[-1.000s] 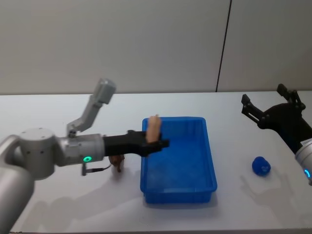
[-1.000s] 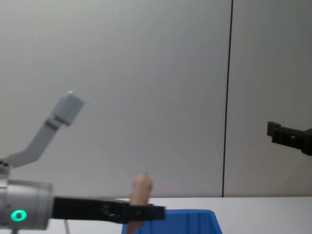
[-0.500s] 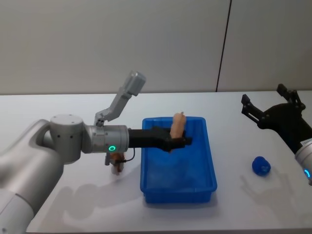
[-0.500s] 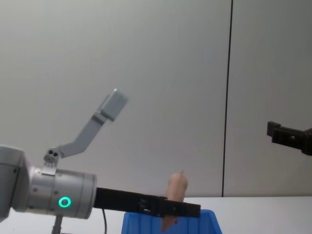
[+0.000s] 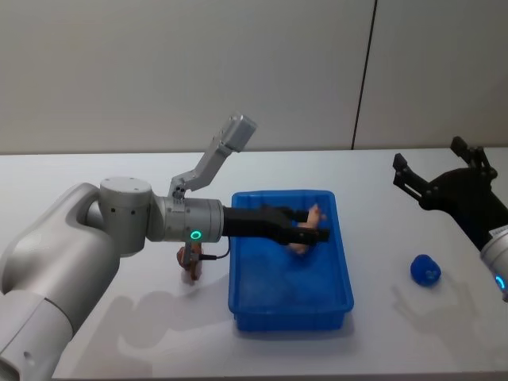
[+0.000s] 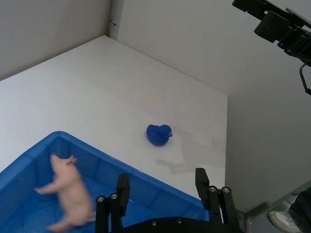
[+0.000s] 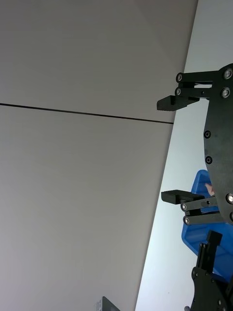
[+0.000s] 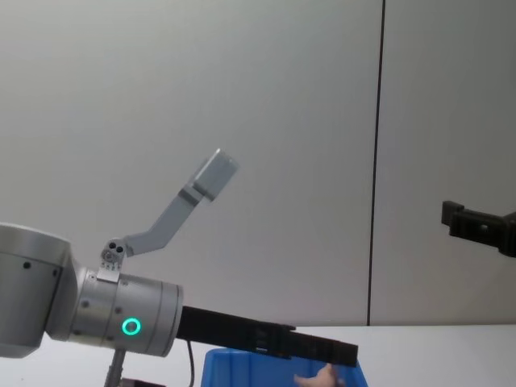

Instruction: Pick up the two dolls from the table and place them into the box.

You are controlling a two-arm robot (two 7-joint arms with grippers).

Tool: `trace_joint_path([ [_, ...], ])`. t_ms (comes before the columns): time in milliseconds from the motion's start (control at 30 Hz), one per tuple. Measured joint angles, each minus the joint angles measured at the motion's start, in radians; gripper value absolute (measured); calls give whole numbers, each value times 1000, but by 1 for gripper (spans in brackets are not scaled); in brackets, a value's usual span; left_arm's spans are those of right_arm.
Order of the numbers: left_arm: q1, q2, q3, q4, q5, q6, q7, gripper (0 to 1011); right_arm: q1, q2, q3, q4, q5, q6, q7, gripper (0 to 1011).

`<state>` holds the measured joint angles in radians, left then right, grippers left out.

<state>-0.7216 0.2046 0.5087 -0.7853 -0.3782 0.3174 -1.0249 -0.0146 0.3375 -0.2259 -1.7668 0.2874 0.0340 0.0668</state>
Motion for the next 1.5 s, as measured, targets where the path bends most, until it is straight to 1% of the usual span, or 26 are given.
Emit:
trace_joint_path([
  [33, -3, -2, 1, 3, 1, 1, 0, 848, 0, 0, 0, 0, 0, 0, 0, 1001],
  [67, -3, -2, 1, 3, 1, 1, 0, 907, 0, 0, 0, 0, 0, 0, 0, 1001],
  [100, -5, -4, 2, 7, 3, 2, -1, 907, 0, 0, 0, 0, 0, 0, 0, 1001],
  [200, -9, -7, 4, 12, 5, 4, -2, 998, 0, 0, 0, 0, 0, 0, 0, 1001],
  [467, -12, -8, 5, 14, 6, 3, 1, 1001, 0, 0, 0, 0, 0, 0, 0, 1001],
  [533, -8, -5, 3, 6, 2, 0, 10, 1001, 0, 0, 0, 0, 0, 0, 0, 1001],
  [733, 20, 13, -8, -46, -20, -8, 62, 1001, 0, 0, 0, 0, 0, 0, 0, 1001],
  [900, 58, 39, -21, -114, -48, -16, 131, 1001, 0, 0, 0, 0, 0, 0, 0, 1001],
  [1000, 88, 59, -30, -166, -68, -20, 188, 1001, 0, 0, 0, 0, 0, 0, 0, 1001],
  [1033, 88, 59, -30, -166, -68, -20, 188, 1001, 0, 0, 0, 0, 0, 0, 0, 1001],
  [1067, 102, 70, -35, -192, -76, -22, 210, 1001, 0, 0, 0, 0, 0, 0, 0, 1001],
  [1133, 116, 79, -39, -215, -85, -22, 234, 1001, 0, 0, 0, 0, 0, 0, 0, 1001],
  [1233, 154, 107, -50, -279, -107, -21, 303, 1001, 0, 0, 0, 0, 0, 0, 0, 1001],
  [1267, 161, 112, -52, -292, -111, -20, 315, 1001, 0, 0, 0, 0, 0, 0, 0, 1001],
  [1300, 161, 112, -52, -292, -111, -20, 315, 1001, 0, 0, 0, 0, 0, 0, 0, 1001],
  [1333, 180, 126, -57, -317, -119, -16, 342, 1001, 0, 0, 0, 0, 0, 0, 0, 1001],
  [1367, 180, 126, -57, -317, -119, -16, 342, 1001, 0, 0, 0, 0, 0, 0, 0, 1001],
  [1400, 206, 145, -65, -362, -133, -9, 384, 1001, 0, 0, 0, 0, 0, 0, 0, 1001],
  [1433, 227, 162, -71, -393, -142, -3, 412, 1001, 0, 0, 0, 0, 0, 0, 0, 1001],
  [1467, 247, 178, -76, -422, -151, 4, 439, 1001, 0, 0, 0, 0, 0, 0, 0, 1001],
  [1500, 256, 186, -79, -437, -157, 10, 456, 1001, 0, 0, 0, 0, 0, 0, 0, 1001],
])
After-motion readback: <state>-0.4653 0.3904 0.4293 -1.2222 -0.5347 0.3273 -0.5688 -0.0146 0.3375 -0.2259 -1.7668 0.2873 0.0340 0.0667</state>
